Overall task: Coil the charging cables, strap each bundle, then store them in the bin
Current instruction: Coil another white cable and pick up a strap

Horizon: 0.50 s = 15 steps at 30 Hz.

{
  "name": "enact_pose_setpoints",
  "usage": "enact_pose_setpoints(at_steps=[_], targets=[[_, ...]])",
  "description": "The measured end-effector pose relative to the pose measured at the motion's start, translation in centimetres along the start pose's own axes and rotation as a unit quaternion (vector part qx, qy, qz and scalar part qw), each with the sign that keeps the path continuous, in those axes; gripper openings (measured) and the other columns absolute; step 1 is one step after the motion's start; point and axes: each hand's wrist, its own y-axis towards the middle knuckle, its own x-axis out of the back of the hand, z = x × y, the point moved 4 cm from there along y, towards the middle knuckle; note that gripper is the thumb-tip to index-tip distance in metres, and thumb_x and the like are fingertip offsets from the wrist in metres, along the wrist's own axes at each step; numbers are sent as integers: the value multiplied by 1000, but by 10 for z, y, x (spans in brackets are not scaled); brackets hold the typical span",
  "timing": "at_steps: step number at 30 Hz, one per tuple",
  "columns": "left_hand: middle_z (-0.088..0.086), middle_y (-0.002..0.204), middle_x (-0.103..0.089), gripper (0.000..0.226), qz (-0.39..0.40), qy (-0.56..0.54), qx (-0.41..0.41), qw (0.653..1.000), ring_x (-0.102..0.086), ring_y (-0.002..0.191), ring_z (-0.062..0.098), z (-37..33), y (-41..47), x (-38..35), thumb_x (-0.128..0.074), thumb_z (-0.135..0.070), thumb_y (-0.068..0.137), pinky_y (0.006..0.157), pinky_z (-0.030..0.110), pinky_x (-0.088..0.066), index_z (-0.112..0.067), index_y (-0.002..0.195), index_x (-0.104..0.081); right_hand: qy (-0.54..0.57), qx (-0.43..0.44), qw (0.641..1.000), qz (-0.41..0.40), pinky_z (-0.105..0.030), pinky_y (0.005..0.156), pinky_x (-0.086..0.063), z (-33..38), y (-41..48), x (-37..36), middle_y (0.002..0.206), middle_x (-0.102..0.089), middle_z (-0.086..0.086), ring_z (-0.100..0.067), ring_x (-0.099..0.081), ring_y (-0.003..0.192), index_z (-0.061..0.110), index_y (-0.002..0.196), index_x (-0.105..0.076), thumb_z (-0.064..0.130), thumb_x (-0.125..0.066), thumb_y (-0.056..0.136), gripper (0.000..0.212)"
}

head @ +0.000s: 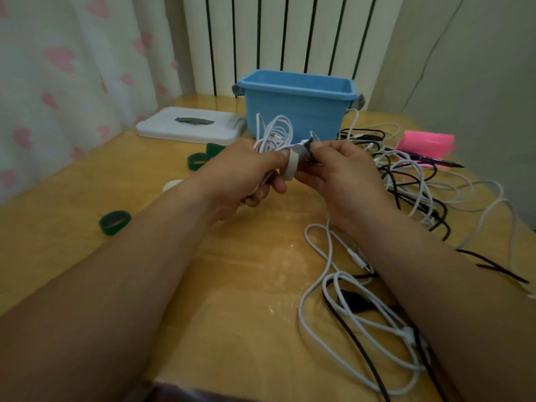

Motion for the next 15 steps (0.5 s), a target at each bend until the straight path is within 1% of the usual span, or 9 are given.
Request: enact_pose_setpoints(at_steps=[2,3,5,6,7,9,10,12,15], targets=[[10,72,-72,19,2,15,-2,1000,-42,45,15,-1,-1,-3,-65,-26,106,43,24,-31,-8,102,-71,16,-5,1000,10,-43,83,-64,1,-1,-1,109,-75,-26,-39,-76,102,6,98,-62,10,-58,106,10],[8,71,-72,16,-4,39,-8,999,-44,45,15,-1,-2,-3,-69,-24,103,42,25,-33,-10,97,-72,25,-8,1000,16,-42,81,-64,1,-2,-2,106,-75,-24,-38,-77,100,5,100,-61,9,-58,107,9],[-1,62,-70,19,-39,122,-25,991,-49,45,12,-5,-4,1,-71,-23,100,42,24,-38,-14,83,-72,31,-7,999,11,-41,81,-64,3,-4,-2,104,-76,-22,-35,-78,99,5,102,-61,10,-58,106,7],[-3,60,-69,23,-67,176,-34,982,-53,46,9,-8,-5,8,-69,-23,101,45,23,-41,-15,79,-72,27,-1,1000,-6,-40,82,-64,5,-3,0,104,-77,-20,-33,-78,99,6,102,-62,11,-59,106,7],[-2,64,-70,26,-95,229,-43,968,-59,52,9,-9,-4,17,-66,-24,102,49,24,-43,-15,78,-73,26,7,999,-31,-37,80,-64,8,-1,4,102,-77,-16,-30,-78,97,5,103,-63,12,-62,105,7],[5,78,-71,24,-143,321,-45,935,-65,69,19,-10,0,41,-62,-22,103,54,31,-42,-14,82,-72,36,20,996,-78,-32,75,-62,16,2,13,101,-76,-10,-22,-78,90,4,108,-65,13,-66,103,10],[9,82,-70,21,-158,357,-32,920,-64,73,23,-8,3,52,-62,-20,101,56,32,-43,-13,84,-72,39,23,995,-88,-30,74,-61,18,3,17,102,-75,-9,-20,-77,88,5,110,-65,14,-66,103,12],[11,87,-70,15,-160,409,10,898,-65,77,26,-1,7,63,-64,-21,98,61,35,-48,-13,90,-73,14,20,997,-78,-28,74,-61,19,3,18,106,-75,-10,-19,-76,90,5,110,-66,15,-66,103,12],[12,90,-70,12,-152,427,28,891,-65,80,29,3,8,61,-64,-20,97,67,39,-53,-12,94,-72,-57,15,997,-46,-29,77,-62,13,-2,13,112,-76,-10,-20,-75,101,7,107,-69,20,-66,103,14]])
